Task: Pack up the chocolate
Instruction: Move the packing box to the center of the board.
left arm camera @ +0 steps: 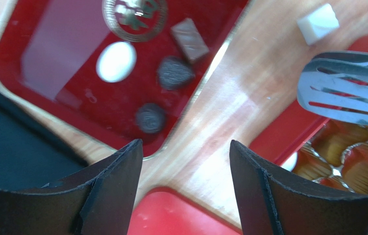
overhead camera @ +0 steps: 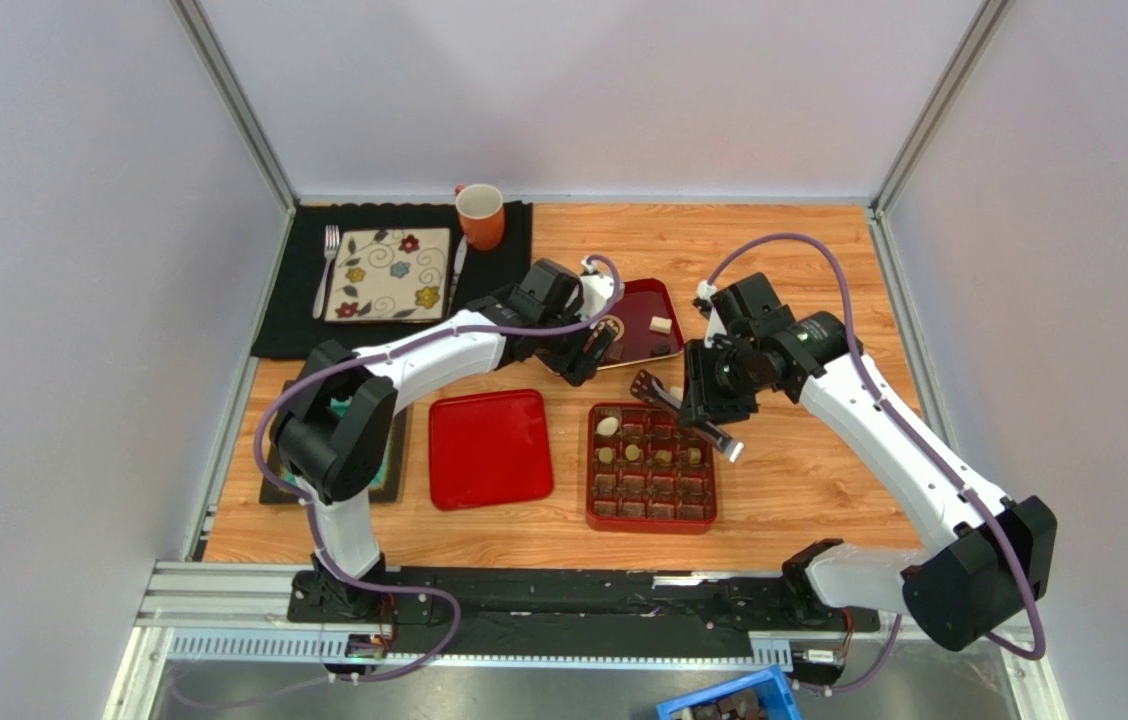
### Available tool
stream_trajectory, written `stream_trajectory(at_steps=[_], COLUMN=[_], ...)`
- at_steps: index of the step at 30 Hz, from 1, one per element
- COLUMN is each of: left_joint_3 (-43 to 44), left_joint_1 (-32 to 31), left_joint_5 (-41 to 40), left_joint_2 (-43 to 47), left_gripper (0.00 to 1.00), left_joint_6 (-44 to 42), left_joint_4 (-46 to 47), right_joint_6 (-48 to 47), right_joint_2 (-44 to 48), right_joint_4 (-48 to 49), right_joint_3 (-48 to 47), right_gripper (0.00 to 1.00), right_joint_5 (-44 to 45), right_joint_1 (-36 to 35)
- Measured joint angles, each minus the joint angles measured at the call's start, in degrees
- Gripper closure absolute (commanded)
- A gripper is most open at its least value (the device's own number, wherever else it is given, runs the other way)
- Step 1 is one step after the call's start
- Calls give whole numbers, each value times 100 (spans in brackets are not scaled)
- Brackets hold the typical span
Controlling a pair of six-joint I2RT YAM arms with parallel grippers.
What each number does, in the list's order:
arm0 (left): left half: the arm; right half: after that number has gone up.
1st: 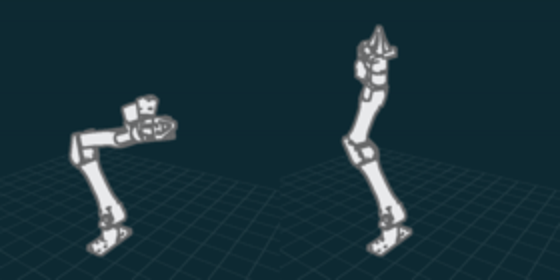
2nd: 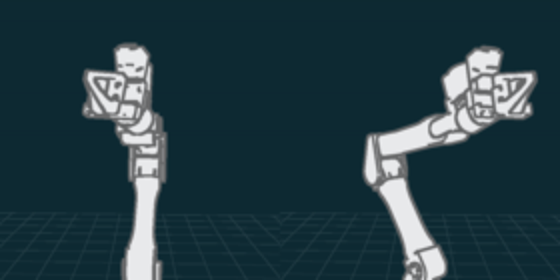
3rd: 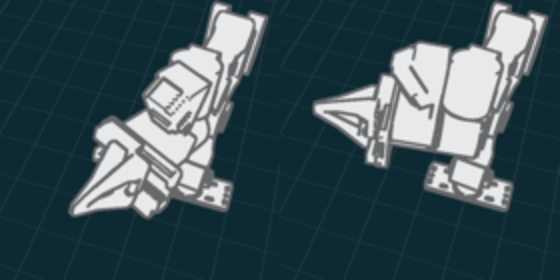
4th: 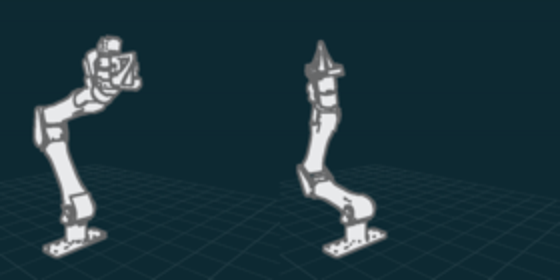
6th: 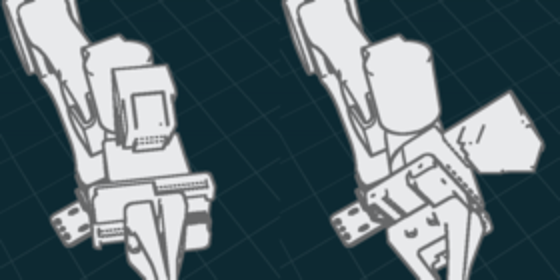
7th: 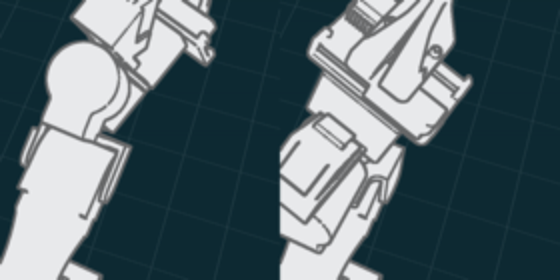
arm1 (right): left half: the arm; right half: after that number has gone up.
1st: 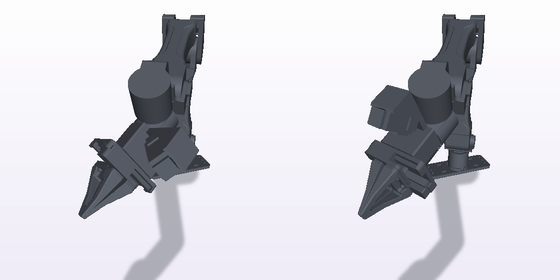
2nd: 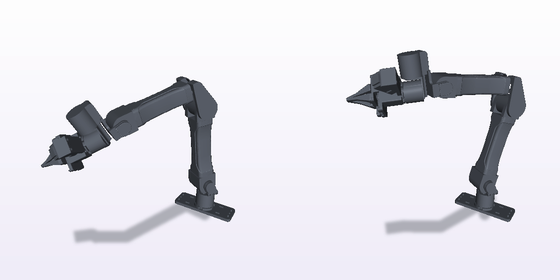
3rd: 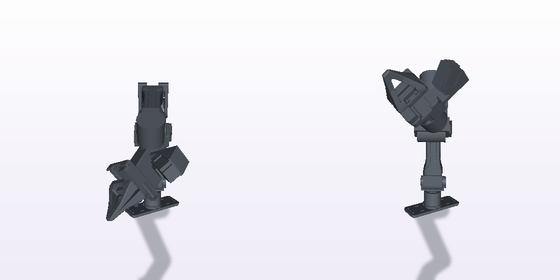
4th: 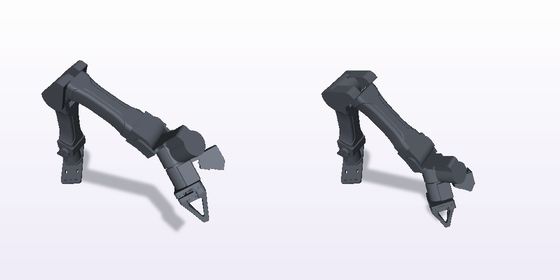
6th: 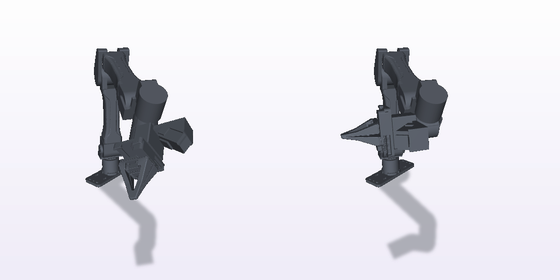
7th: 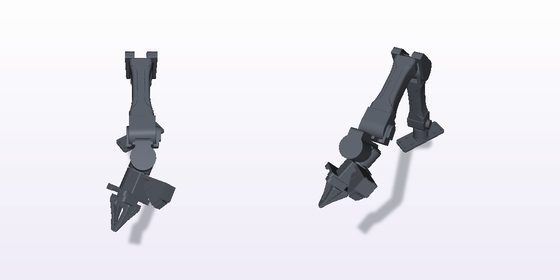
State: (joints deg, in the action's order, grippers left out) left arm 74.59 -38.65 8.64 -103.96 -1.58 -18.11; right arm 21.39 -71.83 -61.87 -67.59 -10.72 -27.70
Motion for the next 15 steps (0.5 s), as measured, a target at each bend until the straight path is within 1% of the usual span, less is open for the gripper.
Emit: stream_trajectory(at_steps=[6, 15], left_joint_3=[-70, -435], left_joint_1=[-310, -662], left_joint_5=[59, 116], left_joint_2=[-70, -70], left_gripper=[26, 26], left_joint_6=[-2, -9], left_joint_4=[0, 28], right_joint_6=[28, 50], right_joint_2=[28, 122], right_joint_4=[-291, -568], right_joint_3=[120, 118], right_gripper=[68, 68], right_joint_5=[-96, -48], right_joint_1=[-37, -39])
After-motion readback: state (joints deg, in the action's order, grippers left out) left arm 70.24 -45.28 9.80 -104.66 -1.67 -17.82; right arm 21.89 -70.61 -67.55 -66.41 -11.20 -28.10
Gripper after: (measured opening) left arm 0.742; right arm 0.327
